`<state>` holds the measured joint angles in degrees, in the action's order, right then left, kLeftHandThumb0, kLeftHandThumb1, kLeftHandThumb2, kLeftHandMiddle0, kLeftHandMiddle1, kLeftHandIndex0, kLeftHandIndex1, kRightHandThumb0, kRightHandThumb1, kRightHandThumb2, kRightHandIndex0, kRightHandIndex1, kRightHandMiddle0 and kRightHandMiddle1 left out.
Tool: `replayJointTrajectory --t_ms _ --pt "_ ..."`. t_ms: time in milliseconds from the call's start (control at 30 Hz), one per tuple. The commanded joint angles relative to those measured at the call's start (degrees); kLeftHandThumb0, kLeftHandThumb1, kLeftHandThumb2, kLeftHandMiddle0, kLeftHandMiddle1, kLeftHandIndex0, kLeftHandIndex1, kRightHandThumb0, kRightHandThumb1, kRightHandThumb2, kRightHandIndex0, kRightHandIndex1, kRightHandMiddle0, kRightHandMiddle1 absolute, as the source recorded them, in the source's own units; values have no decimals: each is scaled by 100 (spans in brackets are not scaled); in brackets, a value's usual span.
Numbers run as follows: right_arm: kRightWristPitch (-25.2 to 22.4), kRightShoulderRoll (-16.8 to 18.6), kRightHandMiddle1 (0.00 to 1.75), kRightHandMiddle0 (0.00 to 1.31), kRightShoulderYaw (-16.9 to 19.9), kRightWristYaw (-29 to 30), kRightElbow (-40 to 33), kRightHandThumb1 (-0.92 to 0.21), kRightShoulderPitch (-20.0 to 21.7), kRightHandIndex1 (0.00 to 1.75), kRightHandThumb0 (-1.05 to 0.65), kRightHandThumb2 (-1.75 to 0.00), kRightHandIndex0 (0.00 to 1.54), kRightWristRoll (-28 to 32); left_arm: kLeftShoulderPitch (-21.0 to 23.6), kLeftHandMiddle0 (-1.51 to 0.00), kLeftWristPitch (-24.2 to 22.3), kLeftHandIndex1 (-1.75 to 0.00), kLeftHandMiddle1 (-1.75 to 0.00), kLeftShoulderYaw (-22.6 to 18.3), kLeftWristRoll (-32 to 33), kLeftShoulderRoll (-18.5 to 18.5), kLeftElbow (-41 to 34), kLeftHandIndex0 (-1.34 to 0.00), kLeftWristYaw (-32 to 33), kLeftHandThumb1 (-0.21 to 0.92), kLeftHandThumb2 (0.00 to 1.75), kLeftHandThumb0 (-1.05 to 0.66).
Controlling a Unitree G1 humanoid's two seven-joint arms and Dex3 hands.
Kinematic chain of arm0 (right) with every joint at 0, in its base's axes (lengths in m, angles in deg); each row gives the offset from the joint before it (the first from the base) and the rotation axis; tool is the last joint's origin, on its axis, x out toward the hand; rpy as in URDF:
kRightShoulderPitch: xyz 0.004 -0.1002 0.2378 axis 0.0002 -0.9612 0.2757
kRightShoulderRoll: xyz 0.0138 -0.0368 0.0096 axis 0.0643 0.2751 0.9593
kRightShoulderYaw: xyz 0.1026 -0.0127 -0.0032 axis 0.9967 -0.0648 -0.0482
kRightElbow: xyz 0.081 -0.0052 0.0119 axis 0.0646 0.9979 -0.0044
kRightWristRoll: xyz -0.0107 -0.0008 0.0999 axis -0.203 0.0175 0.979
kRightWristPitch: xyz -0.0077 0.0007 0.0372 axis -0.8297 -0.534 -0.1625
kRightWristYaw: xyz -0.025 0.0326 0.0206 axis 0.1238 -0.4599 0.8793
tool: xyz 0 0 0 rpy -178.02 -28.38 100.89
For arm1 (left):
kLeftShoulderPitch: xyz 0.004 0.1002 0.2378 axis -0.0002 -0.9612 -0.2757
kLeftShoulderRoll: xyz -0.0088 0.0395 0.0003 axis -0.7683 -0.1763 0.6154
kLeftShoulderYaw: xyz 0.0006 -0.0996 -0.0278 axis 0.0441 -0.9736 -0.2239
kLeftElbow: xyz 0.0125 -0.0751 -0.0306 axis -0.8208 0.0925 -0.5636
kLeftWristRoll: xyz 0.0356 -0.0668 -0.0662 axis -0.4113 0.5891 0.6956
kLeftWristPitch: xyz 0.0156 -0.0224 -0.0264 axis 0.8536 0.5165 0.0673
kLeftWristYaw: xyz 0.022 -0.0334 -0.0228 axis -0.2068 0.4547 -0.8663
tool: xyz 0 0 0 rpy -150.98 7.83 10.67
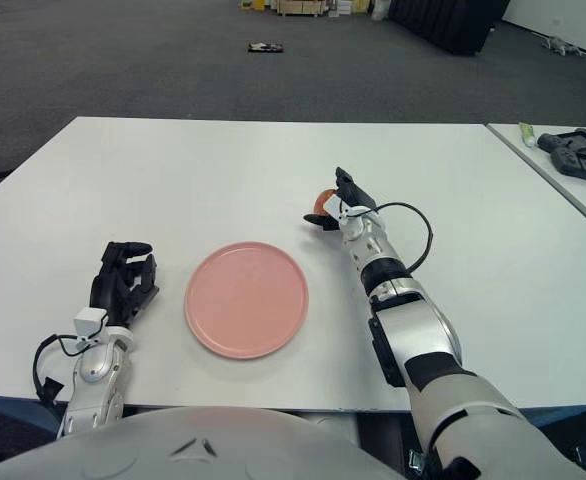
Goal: Put the apple into the plate.
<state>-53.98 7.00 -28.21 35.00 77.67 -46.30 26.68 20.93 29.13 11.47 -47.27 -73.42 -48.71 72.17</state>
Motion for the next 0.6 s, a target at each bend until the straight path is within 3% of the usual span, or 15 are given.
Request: replayJointTrajectory --t_ms 0,467,567 --pt "-117 47 0 0 -40 -104 192 -63 266 0 -105 -43 0 68 -3 -44 -10 -175 -175 1 17 8 -69 -25 22 83 66 -36" --pt "-319 132 0 0 -157 -381 690 -65 513 0 -105 -41 0 95 -32 -45 52 -175 -175 -8 -42 51 -53 -26 137 81 69 -36" --pt "-362 149 0 0 -201 -417 770 -65 565 0 -105 -40 0 92 -34 -49 68 -175 -158 -8 -26 54 -46 -23 139 69 82 -12"
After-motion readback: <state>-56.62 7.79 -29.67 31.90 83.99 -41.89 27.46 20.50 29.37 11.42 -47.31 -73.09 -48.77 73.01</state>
